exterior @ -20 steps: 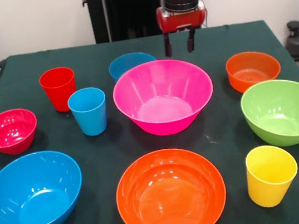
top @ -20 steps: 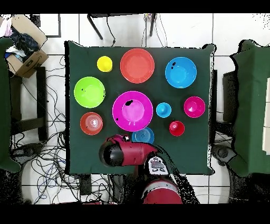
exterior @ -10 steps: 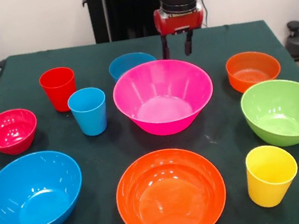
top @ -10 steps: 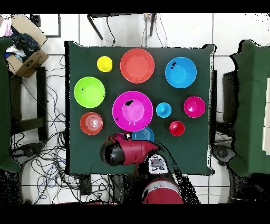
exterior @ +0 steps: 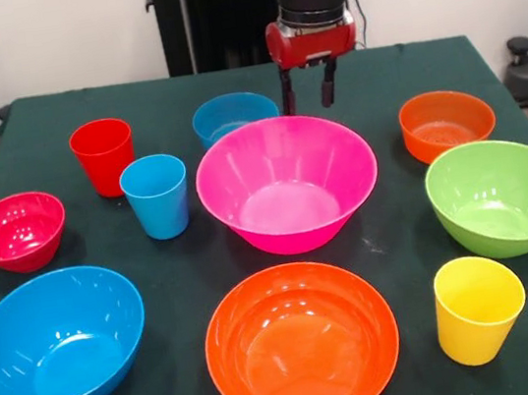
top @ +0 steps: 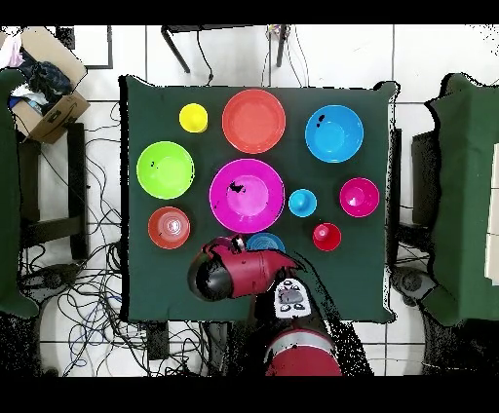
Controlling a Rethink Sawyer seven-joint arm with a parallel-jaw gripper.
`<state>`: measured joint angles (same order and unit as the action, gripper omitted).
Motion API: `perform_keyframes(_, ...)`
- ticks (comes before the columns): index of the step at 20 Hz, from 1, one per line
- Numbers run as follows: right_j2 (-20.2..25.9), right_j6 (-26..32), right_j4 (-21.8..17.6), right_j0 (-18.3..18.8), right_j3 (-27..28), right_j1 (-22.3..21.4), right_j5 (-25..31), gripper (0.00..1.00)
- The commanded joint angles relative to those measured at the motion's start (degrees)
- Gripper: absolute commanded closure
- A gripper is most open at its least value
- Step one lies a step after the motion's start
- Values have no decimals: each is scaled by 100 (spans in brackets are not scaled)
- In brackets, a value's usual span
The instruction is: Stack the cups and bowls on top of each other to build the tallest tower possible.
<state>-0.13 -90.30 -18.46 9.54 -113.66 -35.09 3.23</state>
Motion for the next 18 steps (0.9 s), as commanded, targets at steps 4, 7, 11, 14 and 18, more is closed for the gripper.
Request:
perform_keyframes(4,307,-143,-618,-42,648,-86,101,0)
perform_keyframes(7,373,-19,-606,-26,498,-567,584,0)
perform_keyframes(11,548,188,-529,58,436,-968,1112,0)
perform_keyframes(14,668,283,-497,126,418,-1117,1335,0)
perform_keyframes(18,813,359,-456,197,421,-1302,1649,0)
